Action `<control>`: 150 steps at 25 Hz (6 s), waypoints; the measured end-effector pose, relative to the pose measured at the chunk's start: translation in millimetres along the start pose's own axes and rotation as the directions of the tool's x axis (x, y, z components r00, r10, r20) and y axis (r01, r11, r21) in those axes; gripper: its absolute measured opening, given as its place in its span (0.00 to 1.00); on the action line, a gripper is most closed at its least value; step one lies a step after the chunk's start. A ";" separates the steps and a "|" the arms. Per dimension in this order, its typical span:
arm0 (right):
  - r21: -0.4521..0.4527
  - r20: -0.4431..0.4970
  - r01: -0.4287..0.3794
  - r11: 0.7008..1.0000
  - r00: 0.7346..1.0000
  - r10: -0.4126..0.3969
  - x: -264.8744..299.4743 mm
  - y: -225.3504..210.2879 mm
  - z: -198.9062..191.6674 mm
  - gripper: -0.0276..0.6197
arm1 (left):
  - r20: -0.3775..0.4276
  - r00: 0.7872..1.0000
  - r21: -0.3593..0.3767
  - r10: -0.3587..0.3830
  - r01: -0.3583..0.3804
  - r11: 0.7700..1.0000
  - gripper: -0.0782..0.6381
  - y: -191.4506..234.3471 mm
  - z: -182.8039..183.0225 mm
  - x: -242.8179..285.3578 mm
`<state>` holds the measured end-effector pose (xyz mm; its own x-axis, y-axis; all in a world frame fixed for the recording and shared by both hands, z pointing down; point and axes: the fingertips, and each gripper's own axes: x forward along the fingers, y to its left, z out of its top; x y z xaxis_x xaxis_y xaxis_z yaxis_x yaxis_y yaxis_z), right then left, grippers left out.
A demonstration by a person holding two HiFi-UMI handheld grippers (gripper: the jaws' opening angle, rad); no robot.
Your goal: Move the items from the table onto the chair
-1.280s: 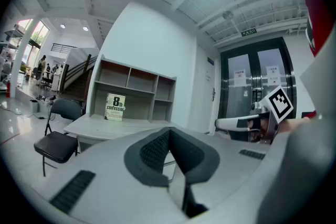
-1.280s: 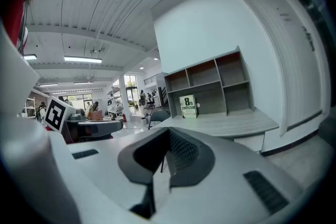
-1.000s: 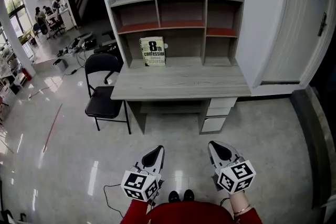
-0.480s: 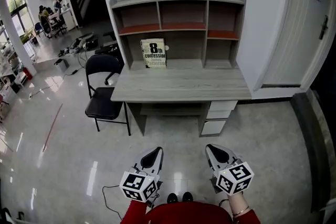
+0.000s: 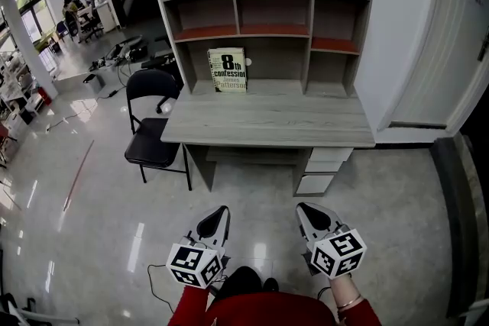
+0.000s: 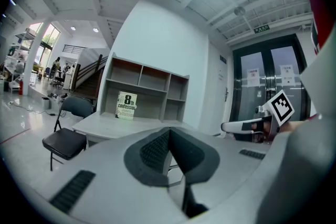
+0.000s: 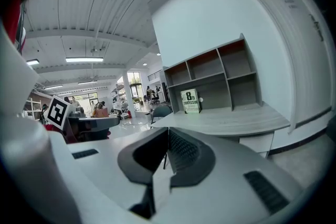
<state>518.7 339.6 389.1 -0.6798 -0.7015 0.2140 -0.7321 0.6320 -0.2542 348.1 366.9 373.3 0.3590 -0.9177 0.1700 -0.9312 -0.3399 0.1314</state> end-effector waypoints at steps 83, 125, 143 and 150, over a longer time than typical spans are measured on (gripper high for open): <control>-0.212 -0.254 -0.441 0.872 0.886 0.387 569.4 -57.5 164.3 0.45 | -0.120 0.992 0.042 0.042 -0.037 0.998 0.39 412.3 132.6 336.9; 0.167 -0.446 -0.256 0.952 0.841 0.305 849.3 243.1 -41.4 0.45 | -0.371 0.929 -0.152 -0.022 -0.037 0.988 0.39 815.4 -19.5 175.5; 0.347 -0.614 -0.076 0.935 0.735 0.288 930.8 179.6 -248.9 0.45 | -0.593 0.790 -0.303 -0.157 -0.038 0.952 0.39 876.9 -236.4 244.0; 0.432 -0.576 -0.023 0.902 0.763 0.295 958.2 159.2 -274.6 0.48 | -0.585 0.799 -0.365 -0.139 -0.106 0.925 0.39 896.1 -268.0 270.9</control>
<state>-261.1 -141.5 812.6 -0.7591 -0.1593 0.6312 -0.6263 0.4434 -0.6412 -372.3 -131.2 798.8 0.4534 -0.5657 0.6888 -0.8764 -0.1421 0.4602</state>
